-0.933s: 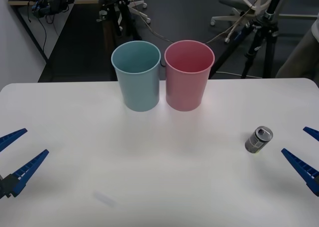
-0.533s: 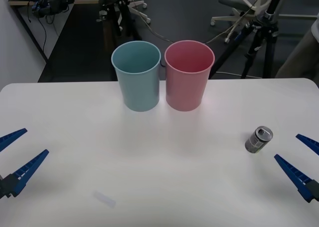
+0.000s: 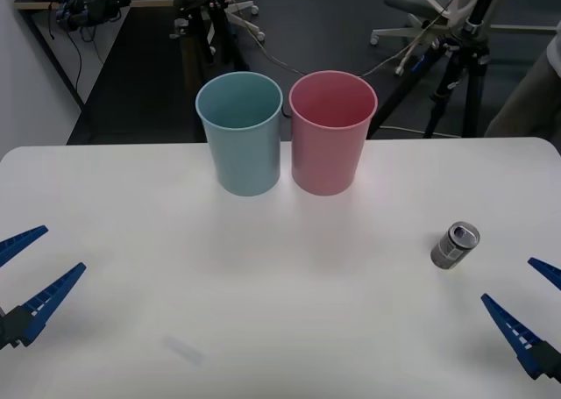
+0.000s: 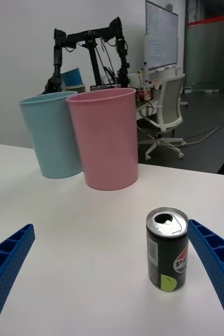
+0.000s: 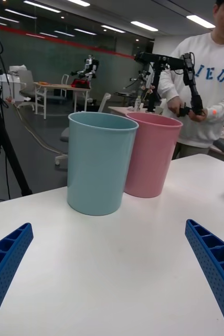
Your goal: Grasp the object on the table and drop it into the matching bin: aluminum can to the light blue bin, PET bottle to the pink bin.
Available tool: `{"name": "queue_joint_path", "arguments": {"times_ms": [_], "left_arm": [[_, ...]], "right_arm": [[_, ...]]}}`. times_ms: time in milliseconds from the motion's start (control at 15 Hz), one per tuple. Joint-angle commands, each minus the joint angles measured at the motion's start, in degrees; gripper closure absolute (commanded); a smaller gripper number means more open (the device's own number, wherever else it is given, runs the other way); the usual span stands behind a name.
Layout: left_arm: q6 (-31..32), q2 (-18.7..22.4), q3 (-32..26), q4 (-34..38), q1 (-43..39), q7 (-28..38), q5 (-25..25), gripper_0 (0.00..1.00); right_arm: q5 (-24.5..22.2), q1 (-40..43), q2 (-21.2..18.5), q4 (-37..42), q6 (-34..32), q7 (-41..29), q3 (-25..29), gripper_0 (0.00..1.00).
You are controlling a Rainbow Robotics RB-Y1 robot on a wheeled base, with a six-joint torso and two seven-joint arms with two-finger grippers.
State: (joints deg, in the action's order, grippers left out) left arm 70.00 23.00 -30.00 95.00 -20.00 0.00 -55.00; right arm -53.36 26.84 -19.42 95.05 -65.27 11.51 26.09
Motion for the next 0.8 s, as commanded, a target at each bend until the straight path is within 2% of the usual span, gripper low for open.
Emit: {"name": "queue_joint_path", "arguments": {"times_ms": [67, 467, 800], "left_arm": [[0.00, 0.00, 0.00, 0.00, 0.00, 0.00, 0.00, 0.00], [0.00, 0.00, 0.00, 0.00, 0.00, 0.00, 0.00, 0.00], [0.00, 0.00, 0.00, 0.00, 0.00, 0.00, 0.00, 0.00]], "right_arm": [[2.03, -0.56, 0.00, -5.22, -0.47, 6.86, -1.12, 0.00], [4.93, -3.72, 0.00, -15.68, -0.56, 20.30, -3.59, 0.00], [6.87, -7.06, 0.08, -23.50, -0.47, 28.04, -4.73, 0.00]]}}
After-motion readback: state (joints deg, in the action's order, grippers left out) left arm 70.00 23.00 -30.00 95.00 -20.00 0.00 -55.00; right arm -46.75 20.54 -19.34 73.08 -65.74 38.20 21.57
